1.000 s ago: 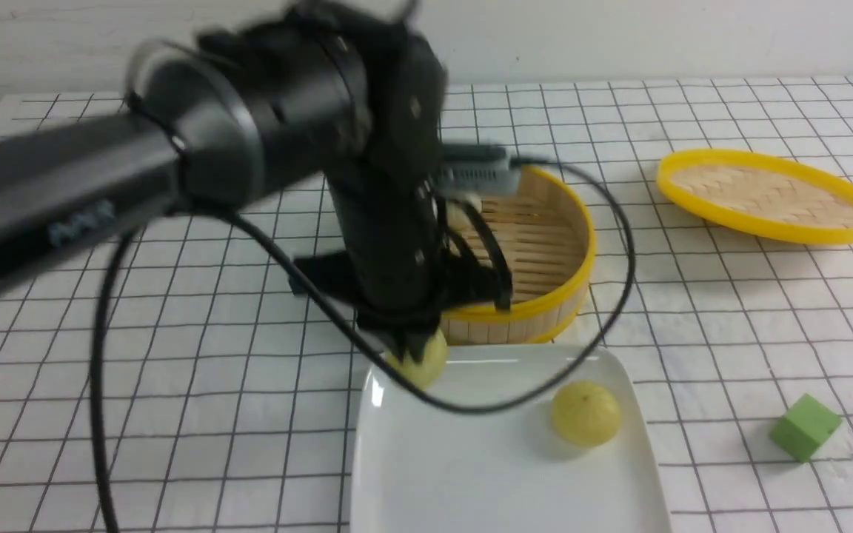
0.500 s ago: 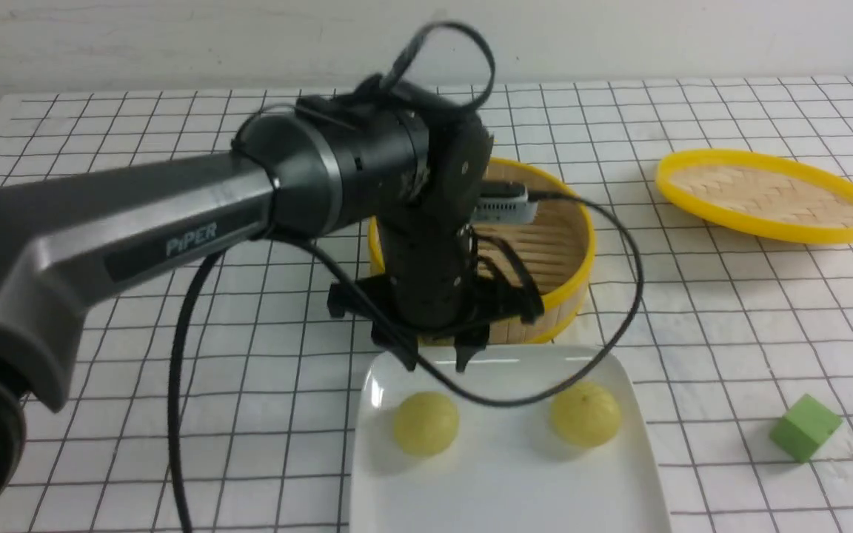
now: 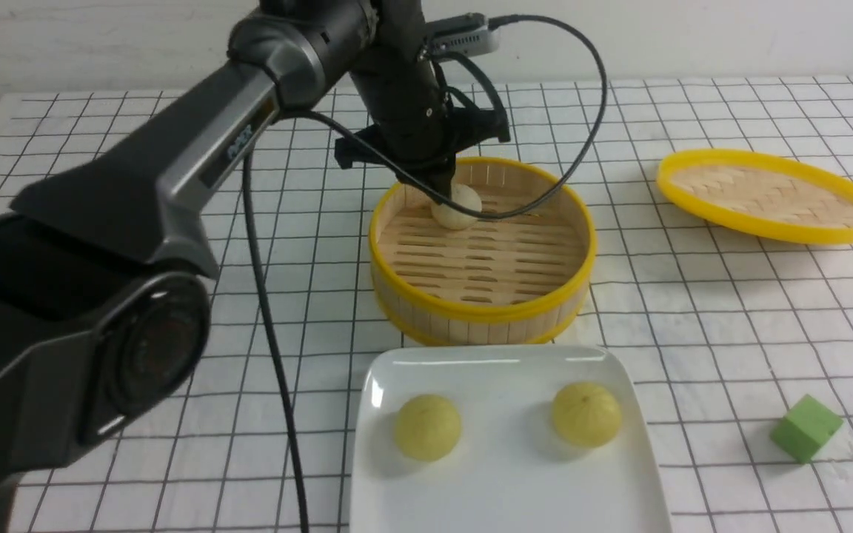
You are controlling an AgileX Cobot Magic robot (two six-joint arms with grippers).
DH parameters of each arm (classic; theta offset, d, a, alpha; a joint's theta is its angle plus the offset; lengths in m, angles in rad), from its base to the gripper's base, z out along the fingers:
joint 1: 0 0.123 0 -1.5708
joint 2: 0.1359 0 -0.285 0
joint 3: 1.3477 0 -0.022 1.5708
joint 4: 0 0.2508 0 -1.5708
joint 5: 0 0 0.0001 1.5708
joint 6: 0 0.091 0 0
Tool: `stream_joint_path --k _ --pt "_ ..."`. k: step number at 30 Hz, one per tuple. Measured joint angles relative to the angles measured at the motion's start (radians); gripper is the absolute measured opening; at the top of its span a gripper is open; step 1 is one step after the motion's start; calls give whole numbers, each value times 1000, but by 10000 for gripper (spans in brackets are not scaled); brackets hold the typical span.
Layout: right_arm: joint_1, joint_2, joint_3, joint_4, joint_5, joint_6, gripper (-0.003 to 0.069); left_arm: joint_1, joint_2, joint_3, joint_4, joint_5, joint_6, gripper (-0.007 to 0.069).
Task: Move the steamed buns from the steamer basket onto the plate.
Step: Use the left arm to grab the steamed stuffed bun that is closest to it
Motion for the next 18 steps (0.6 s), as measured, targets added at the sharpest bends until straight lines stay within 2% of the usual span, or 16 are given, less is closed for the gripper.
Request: stream_joint_path --k 4,9,12,16,18 --pt "0 0 0 0 0 0 79 -3 57 -78 16 7 1 98" --pt "0 0 0 0 0 0 83 -3 112 -91 30 -28 1 295" --pt "0 0 0 0 0 0 86 -3 139 -91 40 -81 1 356" --pt "0 0 0 0 -1 0 91 -3 164 -92 73 -107 4 344" --pt "0 0 0 0 -1 0 92 -3 172 -92 80 -103 7 266"
